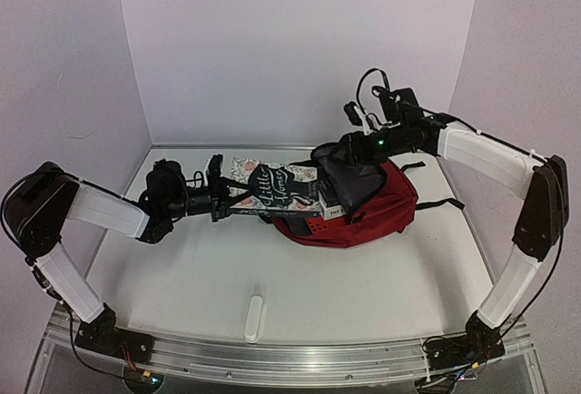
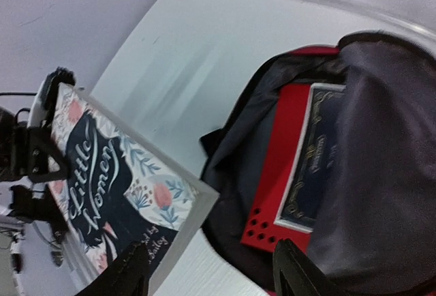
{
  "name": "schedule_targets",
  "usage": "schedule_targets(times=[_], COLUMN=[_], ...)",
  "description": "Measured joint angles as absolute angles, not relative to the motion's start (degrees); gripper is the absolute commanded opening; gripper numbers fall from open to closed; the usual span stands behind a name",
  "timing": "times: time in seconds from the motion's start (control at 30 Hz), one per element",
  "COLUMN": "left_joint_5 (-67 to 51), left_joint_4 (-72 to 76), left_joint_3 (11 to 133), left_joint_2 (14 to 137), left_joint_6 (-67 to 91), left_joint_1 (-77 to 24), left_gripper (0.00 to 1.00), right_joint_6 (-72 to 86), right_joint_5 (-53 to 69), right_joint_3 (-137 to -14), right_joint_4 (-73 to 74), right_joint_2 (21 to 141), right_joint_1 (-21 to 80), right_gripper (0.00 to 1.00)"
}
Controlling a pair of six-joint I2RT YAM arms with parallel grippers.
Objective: Pack the student bag
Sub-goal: Pick up the book from the center of the board, then place the book in the student bag.
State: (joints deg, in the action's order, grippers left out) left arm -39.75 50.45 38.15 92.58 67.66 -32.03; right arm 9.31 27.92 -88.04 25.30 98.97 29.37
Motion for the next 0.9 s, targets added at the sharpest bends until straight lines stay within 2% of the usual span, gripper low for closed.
schedule_targets(times=[0.17, 0.33, 0.53, 0.67, 0.8, 0.83, 0.9], left_joint_5=[-34.21, -29.38, -26.71, -26.04, -25.66, -25.66, -25.67], left_joint_4=[48.65, 45.77, 43.21, 41.55, 39.73, 39.51, 39.08], left_joint_3=[35.76, 34.17, 33.15, 32.37, 32.36, 32.36, 32.36], left_joint_2=[89.44, 85.01, 82.19, 81.74, 81.73, 81.73, 81.74], left_joint_6=[67.6, 67.16, 65.93, 65.76, 65.42, 65.4, 65.36], left_joint_1=[-31.4, -31.18, -31.11, -31.11, -31.11, -31.11, -31.11], left_gripper=[0.0, 0.0, 0.0, 0.0, 0.0, 0.0, 0.0], right_joint_6=[2.57, -1.56, -3.6, -4.76, -6.2, -6.63, -6.86], right_joint_5=[16.09, 7.93, 2.96, -0.75, -4.41, -4.9, -5.6], right_joint_3=[-97.11, -99.6, -102.09, -104.05, -104.53, -104.53, -104.61], right_joint_4=[28.02, 30.57, 32.8, 33.0, 33.08, 33.13, 33.29], right_joint_2=[106.92, 114.89, 120.9, 122.73, 123.63, 123.69, 123.72], right_joint_1=[30.43, 32.29, 33.21, 33.19, 33.18, 33.17, 33.17], right_gripper=[0.58, 0.61, 0.56, 0.39, 0.06, 0.01, 0.0])
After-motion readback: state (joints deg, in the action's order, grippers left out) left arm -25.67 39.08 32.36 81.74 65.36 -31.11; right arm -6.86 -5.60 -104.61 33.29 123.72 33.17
